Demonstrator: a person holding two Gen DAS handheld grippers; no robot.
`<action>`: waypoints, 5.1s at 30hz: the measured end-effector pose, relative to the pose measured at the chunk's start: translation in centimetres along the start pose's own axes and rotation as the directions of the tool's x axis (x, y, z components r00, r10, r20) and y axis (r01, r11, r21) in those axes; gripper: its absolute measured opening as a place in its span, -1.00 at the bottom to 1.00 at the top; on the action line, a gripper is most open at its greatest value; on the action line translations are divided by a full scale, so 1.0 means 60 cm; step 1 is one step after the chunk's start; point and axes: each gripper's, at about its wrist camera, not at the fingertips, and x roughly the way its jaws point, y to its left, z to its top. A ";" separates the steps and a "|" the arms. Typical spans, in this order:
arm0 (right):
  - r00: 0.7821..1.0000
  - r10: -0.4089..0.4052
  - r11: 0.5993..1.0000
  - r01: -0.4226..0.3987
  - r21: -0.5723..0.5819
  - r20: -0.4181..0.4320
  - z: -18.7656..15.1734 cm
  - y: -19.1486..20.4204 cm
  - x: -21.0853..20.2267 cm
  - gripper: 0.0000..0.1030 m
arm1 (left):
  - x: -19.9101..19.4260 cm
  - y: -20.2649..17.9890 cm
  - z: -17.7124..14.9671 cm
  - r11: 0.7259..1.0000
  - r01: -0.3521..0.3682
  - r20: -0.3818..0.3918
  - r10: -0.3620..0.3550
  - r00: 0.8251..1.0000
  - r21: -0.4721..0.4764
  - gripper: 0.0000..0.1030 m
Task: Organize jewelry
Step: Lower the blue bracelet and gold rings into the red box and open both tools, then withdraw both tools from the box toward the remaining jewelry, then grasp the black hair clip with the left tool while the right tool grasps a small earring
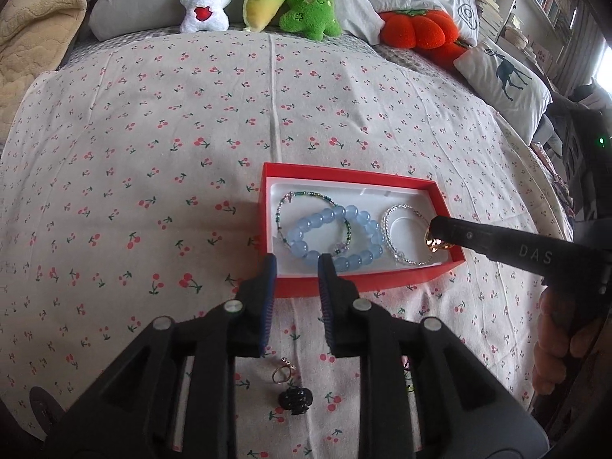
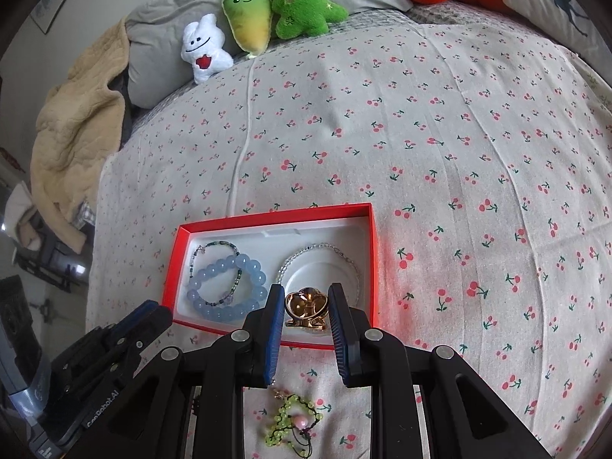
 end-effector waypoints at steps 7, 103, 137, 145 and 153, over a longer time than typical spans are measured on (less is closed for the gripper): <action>0.999 -0.050 0.999 0.050 -0.018 -0.005 0.002 -0.003 0.012 -0.54 | -0.023 0.003 -0.027 1.000 -0.018 0.007 0.018 1.000 0.022 -0.01; 0.992 -0.037 0.935 0.076 -0.347 0.119 -0.200 0.041 -0.073 -0.89 | -0.006 0.006 -0.185 0.993 0.058 -0.020 -0.057 0.998 0.098 0.07; 0.986 0.017 0.947 0.036 -0.320 0.164 -0.160 0.052 -0.121 -0.89 | -0.040 0.026 -0.137 0.993 0.116 0.009 -0.116 0.993 0.013 -0.72; 0.982 0.044 0.951 0.016 -0.308 0.186 -0.146 0.057 -0.141 -0.89 | -0.062 0.036 -0.120 0.979 0.198 0.024 -0.197 0.980 -0.048 -0.72; 0.975 0.068 0.957 -0.004 -0.291 0.211 -0.128 0.065 -0.157 -0.89 | -0.067 0.042 -0.107 0.967 0.243 0.029 -0.241 0.970 -0.076 -0.72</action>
